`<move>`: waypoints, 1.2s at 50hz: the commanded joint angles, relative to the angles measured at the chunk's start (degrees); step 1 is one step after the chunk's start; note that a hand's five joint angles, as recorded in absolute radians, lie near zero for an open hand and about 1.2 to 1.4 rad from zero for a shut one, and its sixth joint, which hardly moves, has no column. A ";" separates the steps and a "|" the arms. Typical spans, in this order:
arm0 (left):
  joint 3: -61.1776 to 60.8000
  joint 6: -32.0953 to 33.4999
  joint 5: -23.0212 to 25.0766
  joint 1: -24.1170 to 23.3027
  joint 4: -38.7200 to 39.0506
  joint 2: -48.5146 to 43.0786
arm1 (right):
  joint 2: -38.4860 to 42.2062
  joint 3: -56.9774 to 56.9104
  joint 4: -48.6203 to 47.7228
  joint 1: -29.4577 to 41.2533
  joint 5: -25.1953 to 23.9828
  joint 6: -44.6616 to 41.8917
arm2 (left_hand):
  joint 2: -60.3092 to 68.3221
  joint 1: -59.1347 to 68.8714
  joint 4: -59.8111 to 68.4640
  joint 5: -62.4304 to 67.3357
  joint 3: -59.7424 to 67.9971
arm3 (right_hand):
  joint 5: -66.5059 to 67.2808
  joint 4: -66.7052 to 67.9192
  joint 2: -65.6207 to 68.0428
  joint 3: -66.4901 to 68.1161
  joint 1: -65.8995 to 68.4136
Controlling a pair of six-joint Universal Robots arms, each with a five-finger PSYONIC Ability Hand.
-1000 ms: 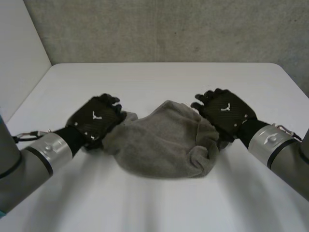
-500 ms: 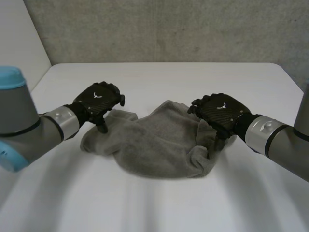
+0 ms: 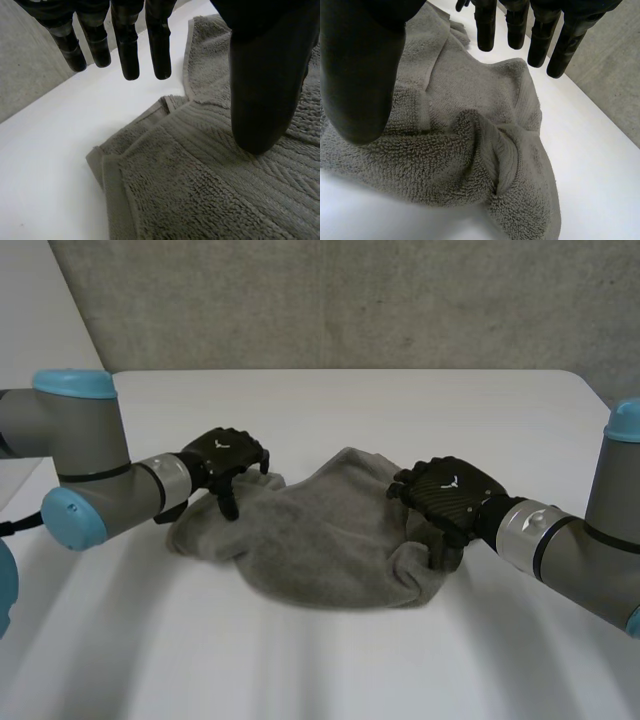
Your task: Fold the towel.
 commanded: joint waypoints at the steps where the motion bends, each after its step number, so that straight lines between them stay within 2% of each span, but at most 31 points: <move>1: 0.80 1.01 0.03 0.18 -2.65 -0.57 | 0.89 -0.08 -0.24 0.01 -0.01 -0.06 | 1.96 2.03 -3.36 2.75 -2.91 | -1.31 -4.37 -2.27 -2.41 -2.58; 18: 0.53 5.06 -0.32 0.10 -4.86 -1.89 | 1.24 0.01 -0.24 -0.08 -0.01 -0.15 | 3.31 3.38 -3.36 4.10 -2.91 | -1.31 -4.37 -2.27 -2.41 -2.58; 20: 0.62 5.06 -0.32 0.10 -4.86 -1.89 | 1.24 0.10 -0.24 0.01 -0.01 -0.15 | 13.83 13.90 -3.36 14.62 -2.91 | -1.31 -4.37 -2.27 -2.41 -2.58; 21: 0.62 5.06 -0.32 0.10 -4.86 -1.89 | 1.24 0.10 -0.24 0.01 -0.01 -0.15 | 13.90 13.98 -3.36 14.69 -2.91 | -1.31 -4.37 -2.27 -2.41 -2.58; 23: 0.53 5.06 -0.58 -0.08 -4.77 -1.54 | 1.33 0.10 -0.24 -0.08 -0.01 -0.15 | 38.18 38.26 -3.36 38.97 -2.91 | -1.31 -4.37 -2.27 -2.41 -2.58; 24: 0.53 5.06 -0.58 -0.08 -4.77 -1.54 | 1.33 0.10 -0.24 -0.08 -0.01 -0.15 | 38.29 38.37 -3.36 39.08 -2.91 | -1.31 -4.37 -2.27 -2.41 -2.58; 25: 0.45 5.06 -0.50 -0.08 -4.77 -1.28 | 1.41 0.10 -0.24 -0.08 -0.01 -0.15 | 46.12 46.19 -3.36 46.91 -2.91 | -1.31 -4.37 -2.27 -2.41 -2.58; 26: 0.45 5.06 -0.50 -0.08 -4.77 -1.28 | 1.41 0.10 -0.24 -0.08 -0.01 -0.15 | 46.20 46.27 -3.36 46.99 -2.91 | -1.31 -4.37 -2.27 -2.41 -2.58; 27: 0.27 5.14 -0.41 -0.17 -4.85 -1.02 | 1.50 0.10 -0.24 -0.08 0.08 -0.24 | 53.19 53.27 -3.36 53.98 -2.91 | -1.31 -4.37 -2.27 -2.41 -2.58; 34: -2.63 5.06 -1.37 -0.43 -4.24 3.29 | 1.33 0.10 -0.24 -0.17 0.17 -0.15 | 53.92 53.99 -3.36 54.71 -2.91 | -1.31 -4.37 -2.27 -2.41 -2.58; 40: -6.94 5.58 -4.54 -0.78 -3.01 8.74 | 1.06 0.10 -0.16 -0.34 0.26 -0.15 | 53.92 53.99 -3.36 54.71 -2.91 | -1.31 -4.37 -2.27 -2.41 -2.58; 51: -29.26 5.50 -4.45 -0.52 1.65 23.86 | -2.98 2.91 0.55 -0.70 -0.89 -1.73 | 53.92 53.99 -3.36 54.71 -2.91 | -0.80 -4.37 -1.77 -2.41 -2.08; 53: -35.56 5.50 -4.36 0.27 4.45 29.02 | -4.73 4.31 0.55 -0.96 -0.89 -4.62 | 53.92 53.99 -3.36 54.71 -2.91 | -0.64 -4.37 -1.60 -2.41 -1.91; 60: -45.17 5.41 -4.01 0.89 8.77 36.78 | -5.53 4.14 0.55 -2.72 -0.45 -8.50 | 53.92 53.99 -3.36 54.71 -2.91 | 0.20 -4.37 -0.76 -2.41 -1.07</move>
